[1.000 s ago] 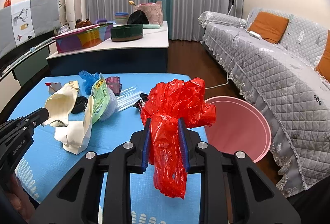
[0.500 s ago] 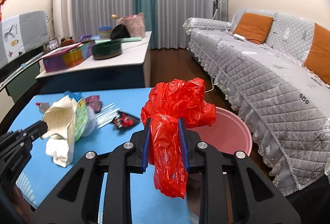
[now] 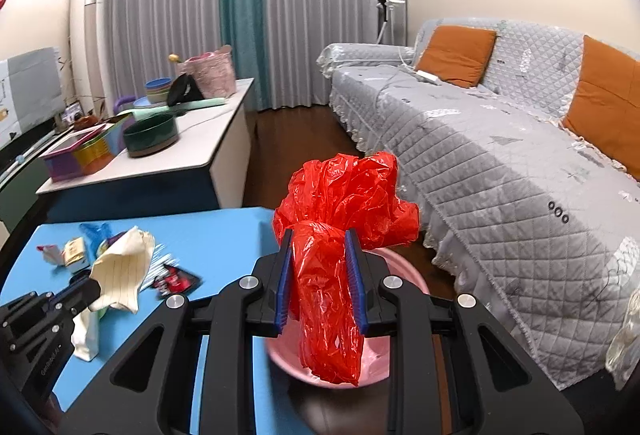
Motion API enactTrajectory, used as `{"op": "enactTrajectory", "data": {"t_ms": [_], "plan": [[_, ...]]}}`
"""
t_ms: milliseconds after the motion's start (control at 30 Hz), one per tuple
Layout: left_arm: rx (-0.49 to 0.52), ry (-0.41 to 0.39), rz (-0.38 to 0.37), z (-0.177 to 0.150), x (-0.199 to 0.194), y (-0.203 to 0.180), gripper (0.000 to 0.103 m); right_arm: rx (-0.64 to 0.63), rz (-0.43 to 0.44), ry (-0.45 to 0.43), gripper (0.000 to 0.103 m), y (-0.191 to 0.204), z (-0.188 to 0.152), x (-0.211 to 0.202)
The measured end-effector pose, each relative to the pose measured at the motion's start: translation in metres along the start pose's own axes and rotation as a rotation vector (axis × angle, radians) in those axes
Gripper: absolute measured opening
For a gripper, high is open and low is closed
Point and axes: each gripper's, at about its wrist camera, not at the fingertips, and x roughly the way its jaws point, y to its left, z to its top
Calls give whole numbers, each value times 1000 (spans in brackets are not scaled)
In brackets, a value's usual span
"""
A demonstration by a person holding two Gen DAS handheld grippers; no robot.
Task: Collect trash
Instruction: 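Carry both items over the pink bin and open both grippers to drop them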
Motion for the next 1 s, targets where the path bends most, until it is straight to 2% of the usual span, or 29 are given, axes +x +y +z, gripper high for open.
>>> {"op": "enactTrajectory", "data": {"t_ms": [167,333,633,1000], "plan": [[27,14,-50,12,25,-21,1,20,-18,4,25,-26,9,15],[53,34,-79,19,53,-39,1,67,-22,47,25,-47,-1,39],[101,76,-124,22,97,-71,1,85,-16,99,25,-58,-9,68],[115,115,-146,19,125,-83,1,90,-19,124,25,-59,-13,82]]}}
